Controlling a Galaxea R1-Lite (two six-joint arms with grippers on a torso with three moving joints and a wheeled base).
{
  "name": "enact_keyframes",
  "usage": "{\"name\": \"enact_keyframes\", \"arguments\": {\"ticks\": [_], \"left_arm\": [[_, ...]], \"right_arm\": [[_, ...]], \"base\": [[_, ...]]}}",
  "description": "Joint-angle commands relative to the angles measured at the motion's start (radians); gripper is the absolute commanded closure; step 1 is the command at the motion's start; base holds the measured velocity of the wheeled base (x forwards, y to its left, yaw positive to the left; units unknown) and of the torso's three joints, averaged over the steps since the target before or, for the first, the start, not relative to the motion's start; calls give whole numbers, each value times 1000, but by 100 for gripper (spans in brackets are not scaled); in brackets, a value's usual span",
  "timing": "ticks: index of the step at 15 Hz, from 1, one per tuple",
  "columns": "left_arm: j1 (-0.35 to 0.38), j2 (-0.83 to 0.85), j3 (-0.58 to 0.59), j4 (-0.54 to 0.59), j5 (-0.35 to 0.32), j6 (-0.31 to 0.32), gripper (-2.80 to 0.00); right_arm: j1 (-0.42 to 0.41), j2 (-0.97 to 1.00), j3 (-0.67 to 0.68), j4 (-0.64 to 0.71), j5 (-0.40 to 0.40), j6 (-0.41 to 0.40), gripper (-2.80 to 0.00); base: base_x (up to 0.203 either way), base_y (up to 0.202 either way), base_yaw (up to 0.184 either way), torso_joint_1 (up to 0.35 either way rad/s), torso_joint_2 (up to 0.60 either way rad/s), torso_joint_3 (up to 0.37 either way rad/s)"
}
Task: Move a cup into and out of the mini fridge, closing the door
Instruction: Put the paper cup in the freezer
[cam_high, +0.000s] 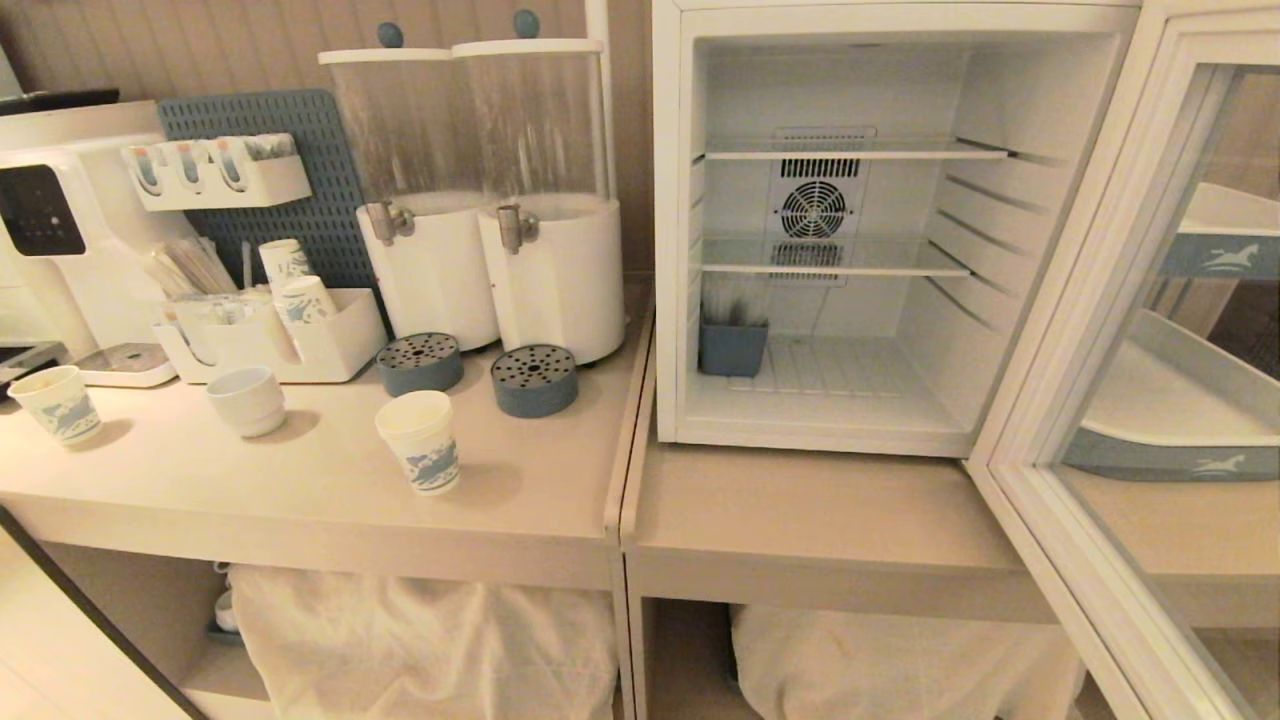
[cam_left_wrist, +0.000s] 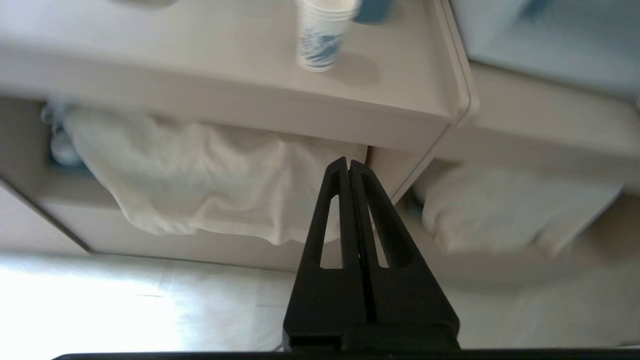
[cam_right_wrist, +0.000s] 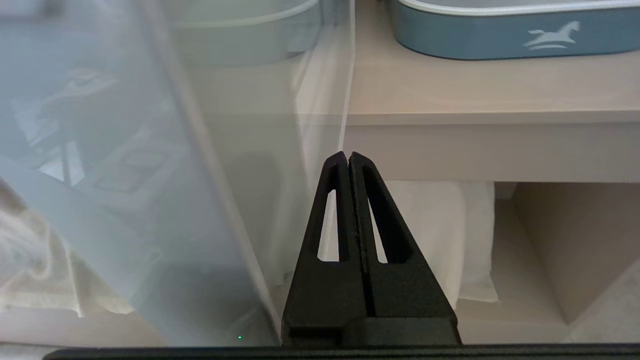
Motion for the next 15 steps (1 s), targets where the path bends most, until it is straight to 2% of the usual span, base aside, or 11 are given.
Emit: {"name": "enact_keyframes", "arguments": {"ticks": [1, 2, 4, 5, 6, 7, 8, 10, 11, 13, 15], "left_arm": [[94, -194, 39, 35, -14, -46, 0], [118, -201, 33, 65, -20, -87, 0], [141, -200, -83, 158, -39, -113, 0], [196, -202, -146, 216, -96, -117, 0], [289, -211, -174, 266, -178, -114, 0], [350, -228, -184, 315, -228, -107, 0], [374, -273, -166, 348, -271, -83, 0], [351, -416, -21, 346, -313, 31, 0], [343, -447, 69, 312, -306, 54, 0], [333, -463, 235, 127, -276, 81, 0], [331, -464, 473, -220, -226, 133, 0]], "right_arm": [[0, 0, 0, 1, 0, 0, 0], [-1, 0, 0, 1, 0, 0, 0], [0, 0, -2, 8, -1, 0, 0], [0, 0, -6, 22, -1, 0, 0], [0, 0, -8, 30, -1, 1, 0], [-1, 0, -6, 25, -1, 1, 0], [0, 0, -6, 25, -1, 1, 0], [0, 0, -5, 21, 0, 1, 0], [-1, 0, -5, 21, 2, 2, 0], [-1, 0, -4, 21, 2, 2, 0], [0, 0, -3, 21, 2, 3, 0]], "base": [[0, 0, 0, 0, 0, 0], [0, 0, 0, 0, 0, 0], [0, 0, 0, 0, 0, 0], [0, 0, 0, 0, 0, 0], [0, 0, 0, 0, 0, 0], [0, 0, 0, 0, 0, 0], [0, 0, 0, 0, 0, 0], [0, 0, 0, 0, 0, 0], [0, 0, 0, 0, 0, 0], [0, 0, 0, 0, 0, 0], [0, 0, 0, 0, 0, 0]]}}
